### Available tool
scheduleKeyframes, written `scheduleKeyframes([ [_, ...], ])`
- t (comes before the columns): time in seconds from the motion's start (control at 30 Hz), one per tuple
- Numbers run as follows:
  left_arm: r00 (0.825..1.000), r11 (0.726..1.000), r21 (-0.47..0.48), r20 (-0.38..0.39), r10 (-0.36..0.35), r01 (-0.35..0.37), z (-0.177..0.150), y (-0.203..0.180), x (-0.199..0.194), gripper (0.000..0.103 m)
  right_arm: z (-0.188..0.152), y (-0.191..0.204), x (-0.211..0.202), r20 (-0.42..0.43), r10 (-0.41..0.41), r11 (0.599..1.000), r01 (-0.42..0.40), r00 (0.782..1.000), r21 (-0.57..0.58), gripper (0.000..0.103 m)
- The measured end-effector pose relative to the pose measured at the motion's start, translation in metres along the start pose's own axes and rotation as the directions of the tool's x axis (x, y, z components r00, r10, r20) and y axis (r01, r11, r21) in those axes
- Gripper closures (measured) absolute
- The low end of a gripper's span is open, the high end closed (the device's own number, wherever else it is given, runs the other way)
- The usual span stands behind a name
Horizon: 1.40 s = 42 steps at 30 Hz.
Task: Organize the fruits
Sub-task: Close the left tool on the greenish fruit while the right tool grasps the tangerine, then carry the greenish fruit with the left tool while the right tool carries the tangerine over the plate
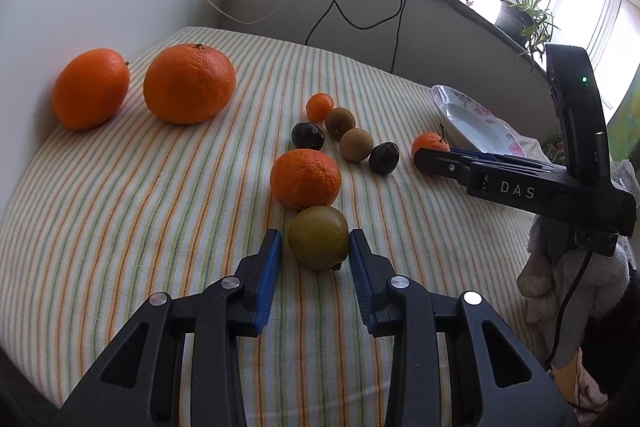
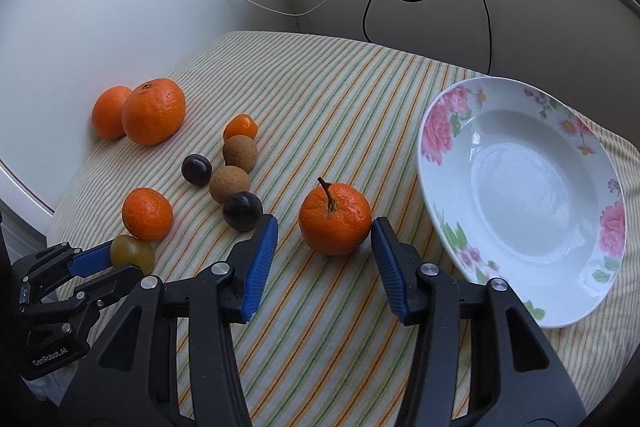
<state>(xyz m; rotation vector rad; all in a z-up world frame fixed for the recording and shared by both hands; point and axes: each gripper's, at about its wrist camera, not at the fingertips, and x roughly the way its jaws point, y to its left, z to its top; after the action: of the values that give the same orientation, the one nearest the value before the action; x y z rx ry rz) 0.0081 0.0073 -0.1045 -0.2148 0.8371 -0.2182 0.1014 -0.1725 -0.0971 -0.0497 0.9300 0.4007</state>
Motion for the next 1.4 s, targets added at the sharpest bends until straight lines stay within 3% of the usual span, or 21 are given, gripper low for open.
scheduleKeyframes([
  [0.33, 1.000, 1.000, 0.007, -0.001, 0.001, -0.001, -0.002, 0.000, 0.001, 0.072, -0.001, 0.003, 0.007, -0.014, -0.049, 0.999, 0.049, 0.999, -0.021, 0.056],
  [0.43, 1.000, 1.000, 0.008, 0.000, -0.002, 0.002, -0.001, 0.000, 0.002, 0.075, 0.001, 0.002, 0.008, -0.008, -0.065, 0.998, 0.065, 0.998, -0.018, 0.063],
  [0.7, 1.000, 1.000, 0.008, 0.009, -0.002, 0.002, -0.002, -0.001, -0.001, 0.076, 0.001, -0.002, 0.004, 0.007, -0.037, 0.999, 0.037, 0.999, -0.008, 0.064],
  [1.1, 0.998, 0.998, 0.046, 0.057, -0.034, 0.031, 0.012, -0.019, -0.019, 0.076, 0.001, -0.005, -0.034, 0.083, 0.023, 1.000, -0.024, 0.996, 0.009, 0.064],
  [1.4, 0.992, 0.985, 0.142, 0.076, -0.105, 0.093, 0.035, -0.057, -0.008, 0.076, -0.001, -0.038, -0.066, 0.133, -0.013, 0.998, 0.006, 0.991, 0.056, 0.064],
])
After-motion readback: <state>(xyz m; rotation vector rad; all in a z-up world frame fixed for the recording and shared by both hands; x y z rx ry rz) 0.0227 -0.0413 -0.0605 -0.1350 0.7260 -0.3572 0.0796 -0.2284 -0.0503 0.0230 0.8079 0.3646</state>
